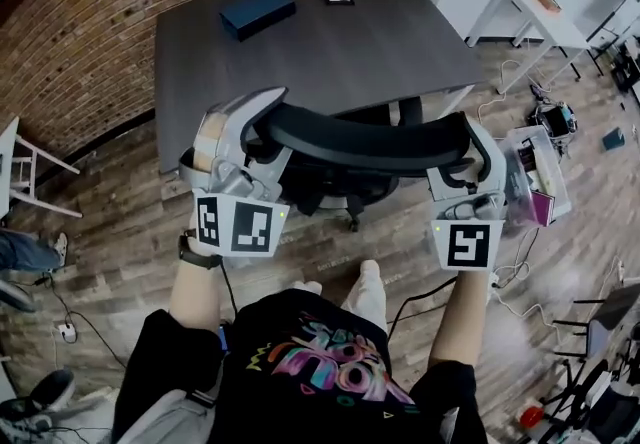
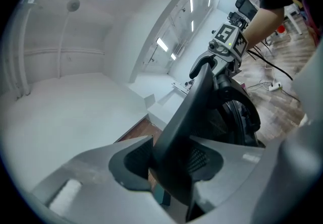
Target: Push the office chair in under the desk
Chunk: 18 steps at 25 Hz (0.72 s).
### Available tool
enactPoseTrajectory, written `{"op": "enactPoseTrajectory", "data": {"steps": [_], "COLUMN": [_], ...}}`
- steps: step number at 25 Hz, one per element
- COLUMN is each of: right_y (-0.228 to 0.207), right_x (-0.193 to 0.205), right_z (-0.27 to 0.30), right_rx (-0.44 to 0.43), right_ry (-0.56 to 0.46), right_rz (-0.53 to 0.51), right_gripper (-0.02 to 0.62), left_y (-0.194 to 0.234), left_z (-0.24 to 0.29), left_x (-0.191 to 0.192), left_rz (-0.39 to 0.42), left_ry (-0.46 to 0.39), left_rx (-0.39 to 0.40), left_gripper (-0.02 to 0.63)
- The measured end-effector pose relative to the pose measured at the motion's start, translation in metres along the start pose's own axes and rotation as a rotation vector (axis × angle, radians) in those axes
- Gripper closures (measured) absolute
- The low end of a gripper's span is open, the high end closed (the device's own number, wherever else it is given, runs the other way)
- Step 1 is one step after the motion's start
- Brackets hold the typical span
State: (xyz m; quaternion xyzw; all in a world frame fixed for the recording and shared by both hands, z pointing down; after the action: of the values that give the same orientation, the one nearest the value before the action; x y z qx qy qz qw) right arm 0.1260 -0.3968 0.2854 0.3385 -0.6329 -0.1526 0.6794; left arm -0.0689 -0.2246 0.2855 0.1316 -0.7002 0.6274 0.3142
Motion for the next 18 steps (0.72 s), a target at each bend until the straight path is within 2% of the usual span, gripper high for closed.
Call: {"op": "enactPoseTrajectory", "data": {"steps": [5,10,18], "right_y": [-0.023,-0.055,-0.095], "right_x": [0.026,0.050,0.087], "right_z": [0.028,0.051,0.092], "right_rx": [-0.082,-0.159,-0.283], "right_ry": [-0.018,-0.099,-0.156], "right_rz": [0.029,0.041,0.015], "right_gripper": [0.354,0.353,0.353], "left_y": [-0.002,-0.012,-0.024], "left_z": [0.023,0.048,0.088], "left_x": [-0.004,-0.018,-0.029], "left_rz": [-0.013,-0.014,-0.016], "left_ry": [0.099,0.185,0.292], "left_rx": [-0.068,-0.125,-0.214], "left_gripper": [0.446,0.445,0.443]}}
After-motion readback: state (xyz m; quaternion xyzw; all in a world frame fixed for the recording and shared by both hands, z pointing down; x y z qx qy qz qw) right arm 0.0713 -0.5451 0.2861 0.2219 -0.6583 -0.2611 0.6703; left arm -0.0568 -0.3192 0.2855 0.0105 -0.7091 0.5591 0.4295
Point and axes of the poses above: the fingertips, and each gripper's own axes: z forward along the fingers, y to its left, x out of its underside, the point moved 8 cm from there along -z, backward along the fingers, and after that the axes turned 3 degrees about -x, right-handed, at the moved point
